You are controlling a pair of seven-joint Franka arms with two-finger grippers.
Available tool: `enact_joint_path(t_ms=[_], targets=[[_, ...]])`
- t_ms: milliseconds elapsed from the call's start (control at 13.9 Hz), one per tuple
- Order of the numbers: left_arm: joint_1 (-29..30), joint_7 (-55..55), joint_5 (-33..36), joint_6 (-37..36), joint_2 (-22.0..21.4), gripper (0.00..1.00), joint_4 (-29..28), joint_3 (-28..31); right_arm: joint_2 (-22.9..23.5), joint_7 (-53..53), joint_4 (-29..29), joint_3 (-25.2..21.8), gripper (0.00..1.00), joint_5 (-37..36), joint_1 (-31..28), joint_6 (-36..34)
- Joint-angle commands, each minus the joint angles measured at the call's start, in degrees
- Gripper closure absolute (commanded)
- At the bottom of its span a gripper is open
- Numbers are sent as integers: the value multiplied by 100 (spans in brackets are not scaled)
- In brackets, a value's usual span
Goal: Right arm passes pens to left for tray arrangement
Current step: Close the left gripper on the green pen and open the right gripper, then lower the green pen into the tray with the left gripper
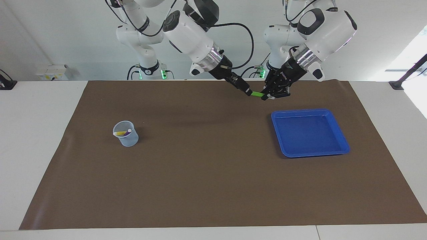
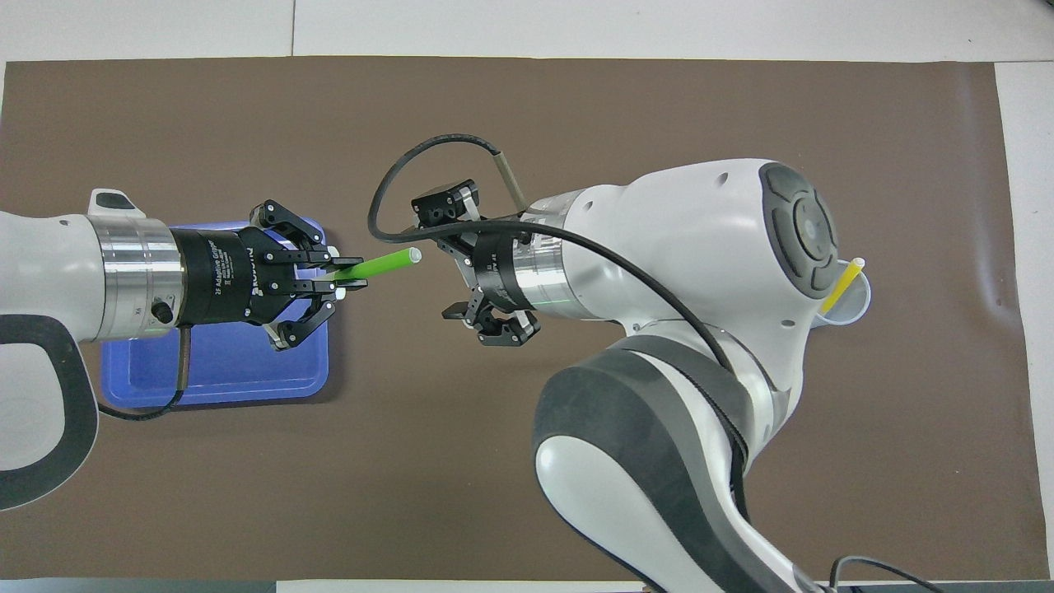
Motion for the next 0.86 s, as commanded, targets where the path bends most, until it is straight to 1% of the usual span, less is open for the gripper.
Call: enact_joint_path(t_ms=[0, 144, 288, 432, 576, 648, 720, 792], targets=[[6, 9, -83, 88, -129, 100, -140, 40, -343, -501, -57, -418, 0, -519, -63, -699], [58, 376, -92, 44, -146, 100, -148, 75, -449, -1255, -118, -735, 0, -853, -63, -1287], [312, 937, -83, -157, -138, 100, -192, 76, -642, -2133, -416, -1007, 0, -1344, -63, -1562], [541, 2025, -83, -525, -102, 100, -201, 84, -870, -2934, -881, -1253, 0, -1723, -63, -1580], [927, 3307, -74, -851, -50, 100, -262, 84, -1029, -3900, -1251, -1613, 0, -2040, -71, -1580], [1085, 3870, -39, -966, 3, 100, -306, 84, -1064, -4349, -1392, -1807, 0, -2242, -71, -1589], [1209, 4381, 4, -1036, 55, 100, -315, 84, -1065, -4771, -1515, -1922, 0, -2505, -71, -1580], [1314, 4986, 188, -1107, 204, 100, -307, 93, -1056, -5175, -1621, -1984, 0, -2899, -71, -1563]])
